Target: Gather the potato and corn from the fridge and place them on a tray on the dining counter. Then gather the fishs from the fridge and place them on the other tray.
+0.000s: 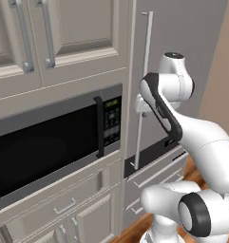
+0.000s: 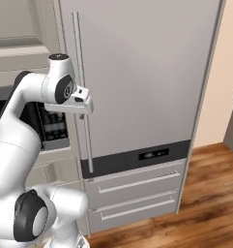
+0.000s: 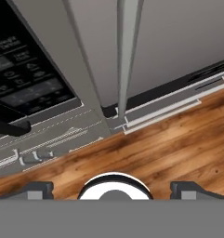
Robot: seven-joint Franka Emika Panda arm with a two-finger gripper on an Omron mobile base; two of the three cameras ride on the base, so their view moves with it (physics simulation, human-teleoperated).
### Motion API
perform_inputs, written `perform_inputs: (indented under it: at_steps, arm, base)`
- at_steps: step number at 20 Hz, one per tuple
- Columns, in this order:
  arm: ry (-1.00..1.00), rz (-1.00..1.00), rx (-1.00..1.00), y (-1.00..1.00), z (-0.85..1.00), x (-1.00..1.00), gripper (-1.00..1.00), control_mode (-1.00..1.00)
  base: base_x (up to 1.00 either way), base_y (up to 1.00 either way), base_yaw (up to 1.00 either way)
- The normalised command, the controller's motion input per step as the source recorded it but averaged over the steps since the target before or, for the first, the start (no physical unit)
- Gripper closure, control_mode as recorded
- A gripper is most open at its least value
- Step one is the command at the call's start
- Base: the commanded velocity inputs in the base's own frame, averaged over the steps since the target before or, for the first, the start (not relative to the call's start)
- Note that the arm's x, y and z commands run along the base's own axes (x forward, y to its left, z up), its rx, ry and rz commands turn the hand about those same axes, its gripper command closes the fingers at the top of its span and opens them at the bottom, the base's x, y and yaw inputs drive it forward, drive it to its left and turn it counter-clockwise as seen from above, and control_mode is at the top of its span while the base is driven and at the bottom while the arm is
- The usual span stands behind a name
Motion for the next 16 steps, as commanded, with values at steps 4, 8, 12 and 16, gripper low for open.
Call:
perform_inputs:
  at_steps: [4, 8, 12, 16]
  arm:
    - [0.0, 0.0, 0.0, 0.0, 0.0, 0.0, -1.0, 1.0]
    - [0.0, -0.02, 0.0, 0.0, -0.03, 0.0, -1.0, -1.0]
    - [-0.01, -0.11, 0.0, -0.12, -0.12, 0.15, -1.0, -1.0]
    - [-0.13, 0.02, 0.12, -0.34, -0.3, 0.55, -1.0, -1.0]
  base:
    - [0.07, 0.34, -0.01]
    - [0.0, 0.0, -0.04]
    - [0.0, 0.0, 0.0]
    - [0.0, 0.0, 0.0]
